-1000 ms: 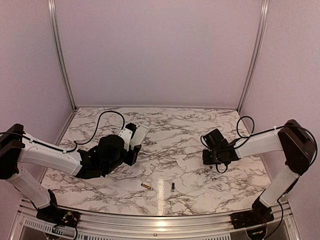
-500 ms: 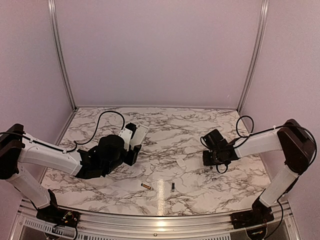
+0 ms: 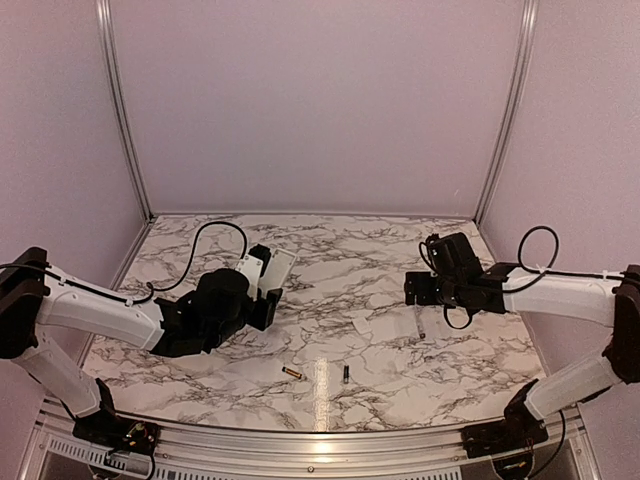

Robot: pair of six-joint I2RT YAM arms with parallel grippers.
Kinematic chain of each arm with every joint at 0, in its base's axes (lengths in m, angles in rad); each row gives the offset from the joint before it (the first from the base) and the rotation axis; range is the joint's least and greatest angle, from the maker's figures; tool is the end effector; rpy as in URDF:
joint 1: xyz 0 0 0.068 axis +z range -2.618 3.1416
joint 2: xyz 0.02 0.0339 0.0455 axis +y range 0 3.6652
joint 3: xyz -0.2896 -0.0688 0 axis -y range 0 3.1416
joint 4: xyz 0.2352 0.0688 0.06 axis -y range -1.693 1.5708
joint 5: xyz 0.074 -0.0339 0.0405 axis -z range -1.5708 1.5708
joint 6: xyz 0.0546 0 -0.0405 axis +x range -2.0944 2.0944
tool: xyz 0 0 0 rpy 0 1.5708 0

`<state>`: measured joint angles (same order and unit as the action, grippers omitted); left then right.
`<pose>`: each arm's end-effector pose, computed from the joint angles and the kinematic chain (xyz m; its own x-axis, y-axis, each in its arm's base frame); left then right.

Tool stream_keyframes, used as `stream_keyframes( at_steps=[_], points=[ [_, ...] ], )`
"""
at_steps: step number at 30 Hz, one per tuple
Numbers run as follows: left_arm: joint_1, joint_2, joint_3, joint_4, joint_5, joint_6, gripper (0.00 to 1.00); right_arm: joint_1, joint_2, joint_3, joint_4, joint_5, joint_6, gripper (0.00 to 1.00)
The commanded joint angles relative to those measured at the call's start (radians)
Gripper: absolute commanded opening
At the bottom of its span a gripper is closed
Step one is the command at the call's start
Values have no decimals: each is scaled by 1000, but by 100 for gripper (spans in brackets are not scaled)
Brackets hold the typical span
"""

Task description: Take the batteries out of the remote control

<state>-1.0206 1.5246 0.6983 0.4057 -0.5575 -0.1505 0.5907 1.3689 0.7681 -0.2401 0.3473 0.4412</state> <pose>0.1919 -0.2576 0.2213 -0.2817 0.2159 -0.9349 0.4335 0.8979 0.0767 0.2375 0.1369 0.2203 -0.7028 0.0122 -0.7113 -0.0388 0.9977 0.0554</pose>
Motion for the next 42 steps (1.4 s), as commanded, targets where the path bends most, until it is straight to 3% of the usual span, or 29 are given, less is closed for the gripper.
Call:
stream_keyframes(
  at_steps=[1, 10, 17, 27, 42],
  points=[
    [8, 8, 34, -34, 1, -63, 0, -7, -100, -39, 53, -28, -20, 97],
    [18, -15, 3, -124, -5, -157, 0, 1, -236, -127, 211, -191, -44, 98],
    [93, -105, -111, -201, -20, -269, 0, 7, -259, -201, 330, -289, -35, 98],
    [196, -170, -242, -260, 37, -377, 0, 41, -262, -219, 343, -287, -48, 98],
    [217, -56, -295, -191, 109, -453, 0, 47, -277, -236, 338, -283, -55, 98]
  ],
)
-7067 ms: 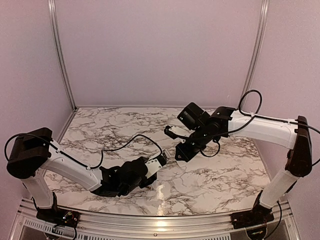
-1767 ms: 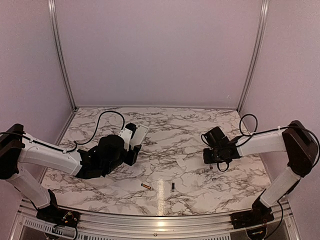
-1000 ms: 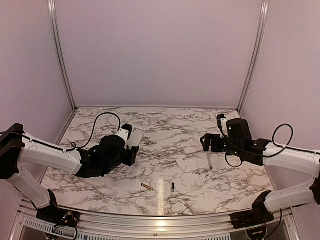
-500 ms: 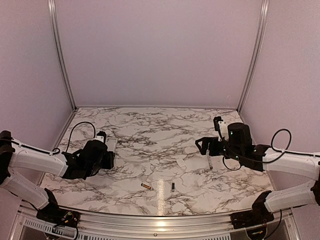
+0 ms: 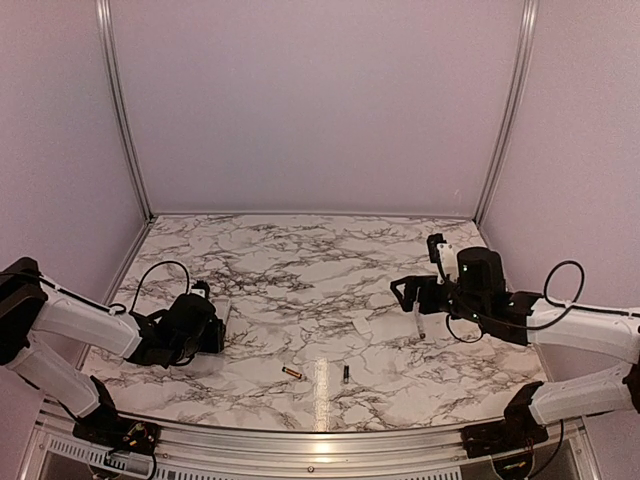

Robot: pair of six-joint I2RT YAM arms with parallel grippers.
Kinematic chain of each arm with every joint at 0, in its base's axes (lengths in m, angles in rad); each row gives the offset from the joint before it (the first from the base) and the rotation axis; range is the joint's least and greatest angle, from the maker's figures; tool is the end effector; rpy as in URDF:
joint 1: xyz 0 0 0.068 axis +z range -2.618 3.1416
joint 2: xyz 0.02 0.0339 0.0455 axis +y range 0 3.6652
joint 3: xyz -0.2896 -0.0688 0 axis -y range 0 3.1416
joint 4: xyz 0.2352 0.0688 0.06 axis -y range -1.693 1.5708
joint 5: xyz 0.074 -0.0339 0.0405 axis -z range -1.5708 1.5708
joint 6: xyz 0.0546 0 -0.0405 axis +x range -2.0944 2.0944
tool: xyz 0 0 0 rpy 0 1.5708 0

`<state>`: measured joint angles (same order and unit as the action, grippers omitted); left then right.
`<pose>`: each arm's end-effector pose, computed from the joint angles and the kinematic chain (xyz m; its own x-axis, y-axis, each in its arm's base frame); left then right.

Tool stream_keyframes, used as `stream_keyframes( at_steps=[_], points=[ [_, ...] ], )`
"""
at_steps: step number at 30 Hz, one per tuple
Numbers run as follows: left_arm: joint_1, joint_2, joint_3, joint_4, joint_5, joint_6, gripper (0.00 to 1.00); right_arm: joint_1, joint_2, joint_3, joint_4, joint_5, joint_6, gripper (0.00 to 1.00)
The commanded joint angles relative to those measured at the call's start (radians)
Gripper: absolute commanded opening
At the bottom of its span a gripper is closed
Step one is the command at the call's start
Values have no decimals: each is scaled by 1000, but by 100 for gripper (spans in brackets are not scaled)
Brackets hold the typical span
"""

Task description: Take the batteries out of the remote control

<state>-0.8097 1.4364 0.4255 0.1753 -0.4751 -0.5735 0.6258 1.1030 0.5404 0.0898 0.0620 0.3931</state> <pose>0.1830 -0.1559 0.1422 -0.6643 -0.0022 -0.7475 0.0856 0.9932 -0.0789 0.1923 0.1348 0.2388 -0.5478 0.0758 -0.8332 -0.3574 0.8793 0.3150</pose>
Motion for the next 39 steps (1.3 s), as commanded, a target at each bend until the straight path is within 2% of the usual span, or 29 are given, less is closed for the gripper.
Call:
stream_keyframes(
  at_steps=[1, 4, 8, 15, 20, 23, 33, 39],
  points=[
    [6, 38, -25, 49, 29, -34, 0, 12, -10, -8, 8, 2, -8, 98],
    [6, 44, -37, 68, 36, -40, 0, 13, -10, -8, 10, 1, -9, 99],
    [6, 47, -43, 70, 34, -45, 10, 12, -13, -10, 7, 0, -11, 99],
    [6, 1, -43, 45, 29, -48, 51, 12, -13, -7, 12, -1, -12, 98],
    [6, -77, -25, -35, -7, -30, 86, 12, -15, -4, 3, 8, -12, 98],
    [7, -125, -11, -76, -16, -24, 98, 13, -19, -1, 0, 7, -15, 98],
    [6, -325, 110, -260, -99, 51, 99, 12, -7, 67, -4, 15, -45, 99],
    [24, -451, 193, -260, -320, 183, 99, 12, 39, 167, -22, 192, -104, 98]
  ],
)
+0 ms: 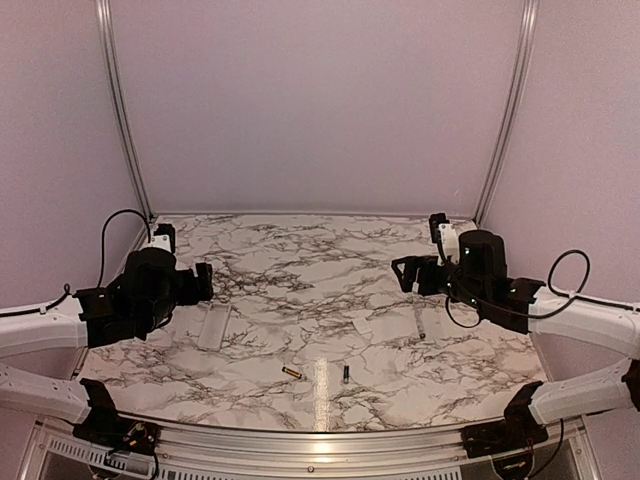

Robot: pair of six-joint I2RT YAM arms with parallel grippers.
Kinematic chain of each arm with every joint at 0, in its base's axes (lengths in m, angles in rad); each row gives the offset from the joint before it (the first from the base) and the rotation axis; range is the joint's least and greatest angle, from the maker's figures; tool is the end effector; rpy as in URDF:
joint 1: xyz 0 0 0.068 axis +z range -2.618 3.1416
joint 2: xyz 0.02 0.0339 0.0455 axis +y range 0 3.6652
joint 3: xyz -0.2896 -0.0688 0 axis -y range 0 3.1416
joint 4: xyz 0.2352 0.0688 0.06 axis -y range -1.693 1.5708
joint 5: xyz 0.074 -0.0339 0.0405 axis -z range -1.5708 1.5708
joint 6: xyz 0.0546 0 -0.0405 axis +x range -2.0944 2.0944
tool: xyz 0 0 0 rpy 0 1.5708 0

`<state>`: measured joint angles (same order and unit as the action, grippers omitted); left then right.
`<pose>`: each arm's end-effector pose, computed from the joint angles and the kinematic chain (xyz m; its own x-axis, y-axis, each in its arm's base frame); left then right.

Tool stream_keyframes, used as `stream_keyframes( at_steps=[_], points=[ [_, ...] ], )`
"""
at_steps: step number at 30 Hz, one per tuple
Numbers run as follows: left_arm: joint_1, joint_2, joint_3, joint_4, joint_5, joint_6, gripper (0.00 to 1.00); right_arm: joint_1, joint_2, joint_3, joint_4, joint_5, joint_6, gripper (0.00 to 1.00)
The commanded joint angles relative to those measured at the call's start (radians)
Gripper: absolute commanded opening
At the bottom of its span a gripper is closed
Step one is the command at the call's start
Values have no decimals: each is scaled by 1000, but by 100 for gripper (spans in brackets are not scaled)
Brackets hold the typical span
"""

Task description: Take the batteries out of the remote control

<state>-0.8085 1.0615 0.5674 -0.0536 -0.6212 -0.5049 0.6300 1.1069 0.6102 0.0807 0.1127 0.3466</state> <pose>0.1717 -0.1338 0.2460 -0.4332 -0.1159 -0.8938 0.0405 0.9882 -0.1477 0.2001 0.1383 0.2613 -0.4777 0.0694 -0.8758 -0.3615 0.8930 0.2680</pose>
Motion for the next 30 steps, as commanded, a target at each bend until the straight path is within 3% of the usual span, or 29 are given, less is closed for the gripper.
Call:
stream_keyframes(
  at_steps=[1, 4, 10, 15, 21, 30],
  points=[
    [36, -93, 56, -8, -191, 146, 99, 6, 49, 113, -6, 185, -72, 98],
    [77, -136, 58, 86, -245, 243, 99, -5, 86, 150, 3, 302, -84, 98],
    [221, -138, 3, 308, -263, 394, 99, -65, 111, 212, 9, 356, -134, 98],
    [349, -21, -71, 572, -236, 564, 99, -110, 136, 213, 58, 372, -234, 98],
    [470, 140, -136, 761, -227, 594, 99, -130, 166, 199, 73, 405, -337, 98],
    [605, 226, -266, 991, 92, 593, 99, -384, 117, 67, 199, 143, -301, 98]
  ],
)
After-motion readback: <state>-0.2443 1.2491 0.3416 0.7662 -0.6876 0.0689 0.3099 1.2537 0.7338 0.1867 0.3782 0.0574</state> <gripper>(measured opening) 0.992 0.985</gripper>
